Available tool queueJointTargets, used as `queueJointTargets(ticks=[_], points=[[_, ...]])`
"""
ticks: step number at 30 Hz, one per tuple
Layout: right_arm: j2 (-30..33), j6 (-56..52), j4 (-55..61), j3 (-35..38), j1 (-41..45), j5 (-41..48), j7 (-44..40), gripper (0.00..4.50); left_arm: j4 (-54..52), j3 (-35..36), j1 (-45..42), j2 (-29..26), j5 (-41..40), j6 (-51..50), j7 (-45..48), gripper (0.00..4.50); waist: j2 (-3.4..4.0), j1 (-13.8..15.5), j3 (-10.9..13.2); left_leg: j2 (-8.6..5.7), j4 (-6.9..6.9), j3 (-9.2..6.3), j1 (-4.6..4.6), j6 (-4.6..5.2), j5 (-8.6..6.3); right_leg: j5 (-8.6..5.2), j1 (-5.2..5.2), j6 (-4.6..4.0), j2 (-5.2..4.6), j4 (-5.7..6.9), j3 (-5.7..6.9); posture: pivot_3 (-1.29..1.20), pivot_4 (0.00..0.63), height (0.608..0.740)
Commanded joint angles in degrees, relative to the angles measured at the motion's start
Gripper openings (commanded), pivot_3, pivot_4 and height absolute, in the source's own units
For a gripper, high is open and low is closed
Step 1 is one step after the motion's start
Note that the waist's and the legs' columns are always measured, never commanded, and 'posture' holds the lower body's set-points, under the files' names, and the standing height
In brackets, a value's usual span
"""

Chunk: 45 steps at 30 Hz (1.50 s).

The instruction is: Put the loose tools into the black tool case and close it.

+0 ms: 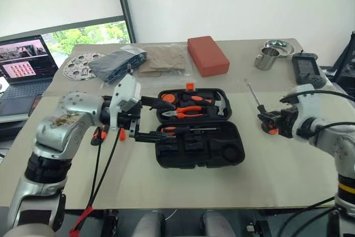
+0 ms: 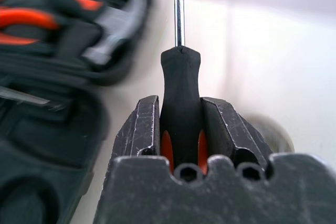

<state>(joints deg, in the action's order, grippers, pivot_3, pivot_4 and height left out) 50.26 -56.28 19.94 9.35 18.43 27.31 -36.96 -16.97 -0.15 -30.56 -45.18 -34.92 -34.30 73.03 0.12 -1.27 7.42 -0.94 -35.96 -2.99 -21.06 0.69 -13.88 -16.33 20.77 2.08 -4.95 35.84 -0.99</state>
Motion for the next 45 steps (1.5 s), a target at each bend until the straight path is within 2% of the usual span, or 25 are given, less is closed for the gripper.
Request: queueJointTargets(ticks=[1, 5, 9, 16, 19, 21, 23, 28, 29, 33, 39, 42, 45], points=[[2.45, 19.82, -3.77, -10.53, 3.23, -6.84, -13.21, 0.90, -4.98, 5.43, 3.22, -3.94, -3.55, -2.91, -0.95, 4.50, -0.04, -0.50, 0.02, 0.00, 0.00, -0.01, -0.01, 0.00, 0.00, 0.00, 0.01, 0.00, 0.00, -0.01, 0.00, 0.00, 0.150, 0.707], [0.61, 36.61, -14.62, -19.57, 9.57, -13.59, -23.25, 0.90, -8.13, 10.02, 7.32, -7.49, -6.22, -5.91, -2.86, 4.50, -0.14, -1.05, 0.14, 0.06, -0.03, 0.03, 0.05, -0.01, 0.01, -0.02, 0.07, 0.03, -0.01, 0.07, -0.05, 0.00, 0.150, 0.707], [-1.25, 50.64, -24.47, -25.36, 14.00, -18.32, -32.19, 0.90, -11.20, 13.67, 11.38, -9.18, -8.25, -7.70, -5.29, 4.50, -0.16, -0.82, 0.17, 0.13, -0.04, 0.02, 0.06, 0.05, 0.07, 0.01, 0.07, -0.03, -0.04, 0.13, -0.04, 0.00, 0.150, 0.707], [-5.42, 61.96, -39.51, -30.00, 21.88, -23.98, -40.28, 0.90, -16.86, 20.18, 18.87, -11.00, -11.63, -10.70, -9.57, 4.50, -0.16, -0.64, 0.21, 0.23, -0.01, 0.04, 0.01, 0.03, 0.08, 0.10, 0.20, -0.19, -0.03, 0.18, -0.03, 0.00, 0.150, 0.707], [-6.38, 65.22, -43.64, -30.38, 23.55, -26.14, -40.46, 0.90, -17.82, 21.38, 20.08, -11.49, -12.81, -11.23, -10.44, 4.50, -0.16, 0.17, 0.21, 0.23, -0.02, 0.02, 0.04, 0.01, 0.09, 0.10, 0.19, -0.23, -0.02, 0.21, 0.00, 0.00, 0.150, 0.707], [-6.96, 65.65, -44.69, -30.36, 24.19, -26.35, -41.46, 1.91, -17.88, 21.61, 20.24, -11.87, -13.31, -11.24, -10.87, 4.50, -0.15, 0.50, 0.21, 0.22, -0.02, 0.03, 0.04, 0.00, 0.10, 0.10, 0.19, -0.27, -0.04, 0.21, 0.00, 0.00, 0.150, 0.707], [-7.75, 65.72, -45.05, -29.88, 24.51, -25.79, -42.27, 2.46, -17.71, 21.62, 20.19, -12.25, -13.73, -11.14, -11.19, 4.50, -0.15, 0.58, 0.21, 0.18, -0.02, 0.03, 0.04, -0.02, 0.11, 0.10, 0.19, -0.31, -0.08, 0.21, 0.00, 0.00, 0.150, 0.707], [-7.26, 64.58, -42.79, -27.69, 23.97, -24.37, -42.87, 4.24, -17.11, 20.87, 19.51, -13.08, -14.16, -10.71, -11.31, 4.50, -0.14, 0.53, 0.21, 0.18, 0.08, 0.03, 0.03, -0.02, 0.10, 0.07, 0.24, -0.44, -0.07, 0.23, 0.01, 0.00, 0.150, 0.707], [-6.94, 63.70, -41.84, -26.67, 23.63, -23.64, -42.81, 4.48, -16.99, 20.65, 19.24, -13.20, -14.29, -10.68, -11.30, 4.50, -0.14, 0.53, 0.20, 0.18, 0.09, 0.03, 0.02, -0.02, 0.10, 0.07, 0.25, -0.45, -0.07, 0.24, 0.02, 0.00, 0.150, 0.707], [-6.10, 55.69, -35.00, -20.65, 20.84, -16.68, -42.80, 4.48, -15.96, 19.77, 18.30, -13.46, -14.25, -10.10, -10.91, 4.50, -0.14, 0.56, 0.21, 0.21, 0.10, 0.02, 0.00, -0.02, 0.10, 0.06, 0.27, -0.47, -0.03, 0.23, 0.04, 0.00, 0.150, 0.707], [-11.31, 38.34, -24.56, -11.76, 15.13, -4.67, -33.45, 4.48, -14.89, 17.55, 17.09, -13.07, -13.53, -8.78, -10.77, 4.50, -0.15, 0.34, 0.21, 0.32, 0.06, 0.05, 0.04, -0.02, 0.10, 0.12, 0.25, -0.58, 0.02, 0.27, 0.02, 0.00, 0.150, 0.707], [-15.66, 34.11, -21.22, -9.19, 12.22, -2.46, -26.25, 3.78, -14.66, 16.60, 16.11, -12.80, -13.84, -8.49, -10.99, 4.50, -0.16, 0.34, 0.21, 0.58, 0.02, 0.05, 0.03, -0.02, 0.10, 0.17, 0.25, -0.67, 0.28, 0.27, 0.01, 0.00, 0.150, 0.707], [-18.69, 33.66, -18.43, -9.41, 8.58, -4.58, -19.83, 2.74, -14.89, 16.44, 16.11, -12.81, -14.05, -8.44, -10.99, 4.50, -0.15, 0.44, 0.21, 0.78, 0.03, 0.07, 0.01, -0.02, 0.10, 0.25, 0.35, -0.81, 0.54, 0.28, -0.03, 0.00, 0.150, 0.707]])
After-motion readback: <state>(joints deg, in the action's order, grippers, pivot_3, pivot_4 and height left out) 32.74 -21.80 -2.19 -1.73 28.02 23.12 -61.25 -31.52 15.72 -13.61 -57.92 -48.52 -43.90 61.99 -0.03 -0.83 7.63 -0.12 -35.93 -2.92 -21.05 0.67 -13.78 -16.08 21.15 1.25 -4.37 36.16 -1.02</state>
